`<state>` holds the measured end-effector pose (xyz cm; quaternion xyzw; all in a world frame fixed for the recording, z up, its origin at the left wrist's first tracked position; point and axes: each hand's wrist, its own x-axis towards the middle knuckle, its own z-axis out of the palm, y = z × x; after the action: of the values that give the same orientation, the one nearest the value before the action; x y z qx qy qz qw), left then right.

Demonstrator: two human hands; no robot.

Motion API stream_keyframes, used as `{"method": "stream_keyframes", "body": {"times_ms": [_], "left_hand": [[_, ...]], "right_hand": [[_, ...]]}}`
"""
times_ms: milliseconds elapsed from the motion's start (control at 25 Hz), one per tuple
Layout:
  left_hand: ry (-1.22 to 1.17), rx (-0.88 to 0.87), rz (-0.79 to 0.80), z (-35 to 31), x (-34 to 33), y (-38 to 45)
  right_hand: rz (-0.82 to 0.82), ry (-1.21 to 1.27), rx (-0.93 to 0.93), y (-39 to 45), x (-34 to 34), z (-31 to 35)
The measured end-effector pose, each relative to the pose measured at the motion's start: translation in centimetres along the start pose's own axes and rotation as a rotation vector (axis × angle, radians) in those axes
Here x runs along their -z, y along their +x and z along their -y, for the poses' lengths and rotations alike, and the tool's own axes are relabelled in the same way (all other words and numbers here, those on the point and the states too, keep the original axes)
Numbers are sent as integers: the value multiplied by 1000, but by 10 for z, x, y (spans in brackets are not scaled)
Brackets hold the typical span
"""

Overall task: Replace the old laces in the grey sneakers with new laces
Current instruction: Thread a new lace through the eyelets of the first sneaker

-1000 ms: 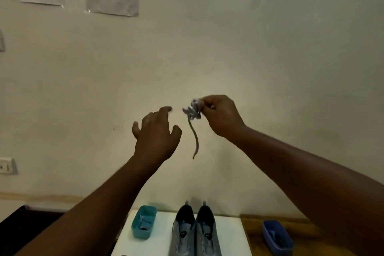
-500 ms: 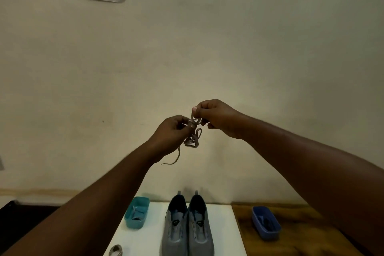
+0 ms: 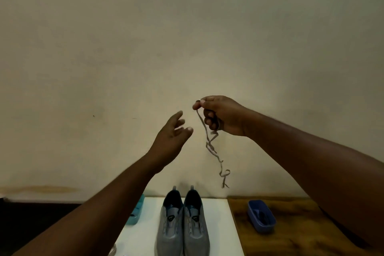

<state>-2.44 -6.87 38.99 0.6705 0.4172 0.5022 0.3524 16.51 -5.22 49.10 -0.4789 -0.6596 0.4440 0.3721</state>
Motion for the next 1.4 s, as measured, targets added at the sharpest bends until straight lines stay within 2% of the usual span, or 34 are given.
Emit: {"method": "stream_keyframes", "body": {"times_ms": [120, 200, 280, 400, 440, 520, 600, 720, 760, 800, 880, 1000, 1040, 1080, 1160, 1280, 1400], "left_hand": [[-156, -63, 132, -27, -18, 21], [-141, -28, 79, -16, -14, 27], [-5, -28, -43, 12, 2, 28], [514, 9, -105, 64, 35, 22], [563, 57, -124, 77, 44, 18], [410, 136, -177, 90, 51, 11], [274, 157, -166, 87, 49, 6], [223, 135, -36, 76, 38, 3], [205, 114, -9, 71, 34, 2], [160, 97, 10, 66, 32, 3], [64, 61, 34, 52, 22, 5], [-20, 7, 71, 27, 5, 11], [-37, -1, 80, 21, 1, 13], [-61, 0, 89, 18, -1, 16], [-126, 38, 105, 18, 2, 18], [-205, 110, 95, 30, 10, 12], [-151, 98, 68, 49, 17, 3]], "right_hand": [[137, 84, -24, -3, 4, 0], [105, -38, -26, -5, 19, -2], [60, -362, -13, -12, 40, -7], [3, -1068, 4, -24, 69, -10], [-26, -1150, -13, -26, 75, -12], [-86, -1075, -22, -30, 80, -15], [-223, -820, 16, -26, 79, -20], [-690, -347, 154, -8, 90, -15], [-781, -362, 144, -4, 93, -13], [-791, -527, 90, -2, 91, -12], [-610, -804, 45, -1, 69, -17], [-78, -622, 90, -6, 3, -25], [50, -610, 80, -6, -13, -29], [110, -612, 69, -3, -23, -34], [43, -588, 64, 6, -25, -44], [-257, -564, 101, 12, -8, -42], [-564, -276, 60, 18, 25, -33]]}}
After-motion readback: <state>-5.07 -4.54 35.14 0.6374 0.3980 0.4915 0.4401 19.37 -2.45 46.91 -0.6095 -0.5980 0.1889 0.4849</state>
